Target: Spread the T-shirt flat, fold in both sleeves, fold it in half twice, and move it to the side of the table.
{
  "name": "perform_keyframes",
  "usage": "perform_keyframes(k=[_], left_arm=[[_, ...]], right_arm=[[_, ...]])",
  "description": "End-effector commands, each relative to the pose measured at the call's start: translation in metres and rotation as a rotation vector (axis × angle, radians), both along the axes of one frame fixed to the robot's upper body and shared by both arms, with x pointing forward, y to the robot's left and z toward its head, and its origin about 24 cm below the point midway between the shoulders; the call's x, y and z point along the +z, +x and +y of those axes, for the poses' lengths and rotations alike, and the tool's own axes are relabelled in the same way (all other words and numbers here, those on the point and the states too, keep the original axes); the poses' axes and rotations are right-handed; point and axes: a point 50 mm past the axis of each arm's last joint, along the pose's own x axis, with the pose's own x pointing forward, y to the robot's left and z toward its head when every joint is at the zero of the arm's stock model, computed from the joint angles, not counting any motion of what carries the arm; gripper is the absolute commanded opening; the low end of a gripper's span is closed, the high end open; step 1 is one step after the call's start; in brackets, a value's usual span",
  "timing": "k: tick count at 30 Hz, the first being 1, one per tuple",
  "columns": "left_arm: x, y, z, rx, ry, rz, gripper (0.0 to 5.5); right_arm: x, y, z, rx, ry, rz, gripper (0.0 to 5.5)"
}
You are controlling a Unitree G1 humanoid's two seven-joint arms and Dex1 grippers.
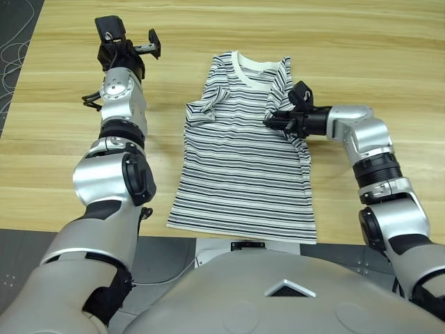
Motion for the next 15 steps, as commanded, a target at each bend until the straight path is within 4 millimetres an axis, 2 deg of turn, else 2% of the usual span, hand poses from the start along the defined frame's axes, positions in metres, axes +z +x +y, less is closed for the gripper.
perform_keyframes(k=[1, 3, 9, 15], left_arm=[[0.001, 0.002, -0.003, -0.008, -0.021, 0.007, 5.49], [0.000, 0.002, -0.003, -0.009, -0.022, 0.009, 5.49], [-0.002, 0.000, -0.003, -0.008, -0.028, 0.017, 5.49], [-0.003, 0.000, -0.003, -0.010, -0.031, 0.022, 5.49]], right_arm=[[0.002, 0.000, 0.003, 0.018, 0.023, -0.005, 1.73], [0.004, 0.000, 0.003, 0.020, 0.029, -0.008, 1.96], [0.014, 0.007, 0.011, 0.004, 0.104, -0.026, 1.96], [0.014, 0.016, 0.024, -0.004, 0.125, -0.029, 1.96]])
